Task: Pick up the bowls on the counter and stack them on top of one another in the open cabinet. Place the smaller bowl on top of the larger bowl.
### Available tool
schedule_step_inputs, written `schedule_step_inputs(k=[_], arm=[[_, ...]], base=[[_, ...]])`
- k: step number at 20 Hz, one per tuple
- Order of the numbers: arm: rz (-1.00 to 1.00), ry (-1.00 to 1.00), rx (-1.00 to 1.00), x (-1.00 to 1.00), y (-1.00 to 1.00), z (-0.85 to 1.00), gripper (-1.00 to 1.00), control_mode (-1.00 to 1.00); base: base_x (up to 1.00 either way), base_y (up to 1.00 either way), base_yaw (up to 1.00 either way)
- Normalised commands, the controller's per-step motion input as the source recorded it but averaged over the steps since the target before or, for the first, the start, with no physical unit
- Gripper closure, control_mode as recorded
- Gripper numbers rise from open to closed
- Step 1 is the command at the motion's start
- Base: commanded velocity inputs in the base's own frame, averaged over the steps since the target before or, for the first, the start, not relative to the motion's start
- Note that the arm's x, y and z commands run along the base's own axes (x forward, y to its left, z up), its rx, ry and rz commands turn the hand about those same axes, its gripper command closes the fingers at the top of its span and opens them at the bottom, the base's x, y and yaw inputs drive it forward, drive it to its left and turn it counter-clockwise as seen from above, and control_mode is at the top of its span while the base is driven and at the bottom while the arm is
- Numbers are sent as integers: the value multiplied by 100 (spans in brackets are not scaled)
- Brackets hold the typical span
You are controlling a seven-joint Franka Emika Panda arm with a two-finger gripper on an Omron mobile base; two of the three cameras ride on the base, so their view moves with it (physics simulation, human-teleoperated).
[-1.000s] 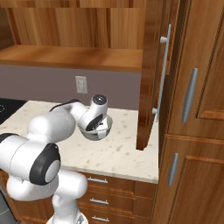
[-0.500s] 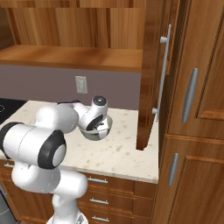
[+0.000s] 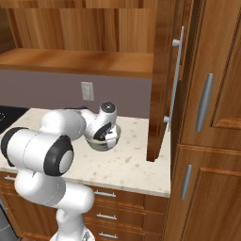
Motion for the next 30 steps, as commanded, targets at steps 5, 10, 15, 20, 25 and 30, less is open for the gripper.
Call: schedule_step_inputs(k=[5,10,15,20,25,30], arm=[[0,0,4,3,-6,40,-100,-100],[0,1,3,2,-8,73,-100,-100],[0,10,0,-9,-23,56,-100,-100],[3,8,-3,-40,-30,1,-100,-100],[7,-1,-1,-56,-9,-17,-100,-100],[7,-5,0,-8,0,-13,-100,-100]], base=[[0,0,0],[0,0,0],[0,0,0],[0,0,0],[0,0,0],[0,0,0]])
